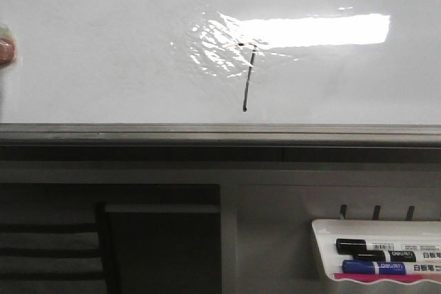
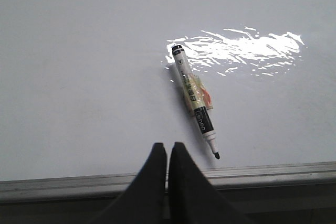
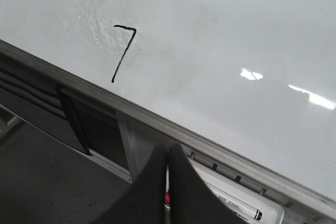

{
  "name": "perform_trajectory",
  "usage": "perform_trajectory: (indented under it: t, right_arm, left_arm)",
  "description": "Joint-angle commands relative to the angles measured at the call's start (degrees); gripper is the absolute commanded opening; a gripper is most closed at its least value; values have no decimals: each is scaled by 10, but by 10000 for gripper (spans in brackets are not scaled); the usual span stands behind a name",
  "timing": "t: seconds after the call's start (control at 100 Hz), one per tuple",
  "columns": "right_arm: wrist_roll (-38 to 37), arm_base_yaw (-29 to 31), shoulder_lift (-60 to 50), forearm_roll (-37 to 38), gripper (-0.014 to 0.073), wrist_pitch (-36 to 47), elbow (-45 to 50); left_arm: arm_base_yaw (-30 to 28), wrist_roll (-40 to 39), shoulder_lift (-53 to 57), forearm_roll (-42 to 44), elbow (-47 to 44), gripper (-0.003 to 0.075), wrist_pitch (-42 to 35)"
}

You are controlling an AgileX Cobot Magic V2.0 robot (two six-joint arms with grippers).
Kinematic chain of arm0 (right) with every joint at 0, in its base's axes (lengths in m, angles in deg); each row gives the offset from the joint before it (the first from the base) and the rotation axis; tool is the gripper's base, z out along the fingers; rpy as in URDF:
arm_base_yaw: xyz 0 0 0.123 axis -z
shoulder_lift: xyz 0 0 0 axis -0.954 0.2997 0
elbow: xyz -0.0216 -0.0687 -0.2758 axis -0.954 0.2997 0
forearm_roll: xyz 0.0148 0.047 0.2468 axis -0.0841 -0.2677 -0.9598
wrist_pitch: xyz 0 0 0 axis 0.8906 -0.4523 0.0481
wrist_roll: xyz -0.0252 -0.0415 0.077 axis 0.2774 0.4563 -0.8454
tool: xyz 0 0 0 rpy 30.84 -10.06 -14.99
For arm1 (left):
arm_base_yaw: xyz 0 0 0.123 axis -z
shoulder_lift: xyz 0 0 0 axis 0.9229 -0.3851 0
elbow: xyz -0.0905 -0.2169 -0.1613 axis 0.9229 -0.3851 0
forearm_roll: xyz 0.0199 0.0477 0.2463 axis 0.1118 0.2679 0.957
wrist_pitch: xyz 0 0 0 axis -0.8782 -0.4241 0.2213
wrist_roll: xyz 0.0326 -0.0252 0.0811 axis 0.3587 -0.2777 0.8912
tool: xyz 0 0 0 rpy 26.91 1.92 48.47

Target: Write number 7 on whiteboard

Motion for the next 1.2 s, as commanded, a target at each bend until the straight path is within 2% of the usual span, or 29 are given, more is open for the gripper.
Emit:
perform_trajectory:
  t: [0.0, 0.32, 0.51, 0.63, 0.79, 0.97, 1.13, 1.19]
  right_arm:
    - [3, 3, 0, 11, -71, 41, -15]
    - [3, 12, -14, 11, -71, 45, -1]
    - [3, 125, -85, -10, -71, 94, 88]
    - [3, 213, -146, -13, -71, 165, 169]
    - [3, 291, -236, -13, -71, 245, 279]
    - [3, 333, -293, -48, -71, 285, 359]
    - [3, 334, -321, -52, -71, 367, 412]
    - [3, 334, -329, -53, -71, 355, 409]
  left_arm:
    - [-1, 0, 17, -6, -20, -20, -49]
    - [-1, 0, 17, -6, -20, -20, -49]
    - [-1, 0, 17, -6, -20, -20, -49]
    - [-1, 0, 17, -6, -20, -20, -49]
    - [-1, 0, 17, -6, -20, -20, -49]
    - [-1, 0, 17, -6, -20, -20, -49]
    - [-1, 0, 17, -6, -20, -20, -49]
    - [-1, 0, 17, -6, -20, -20, -49]
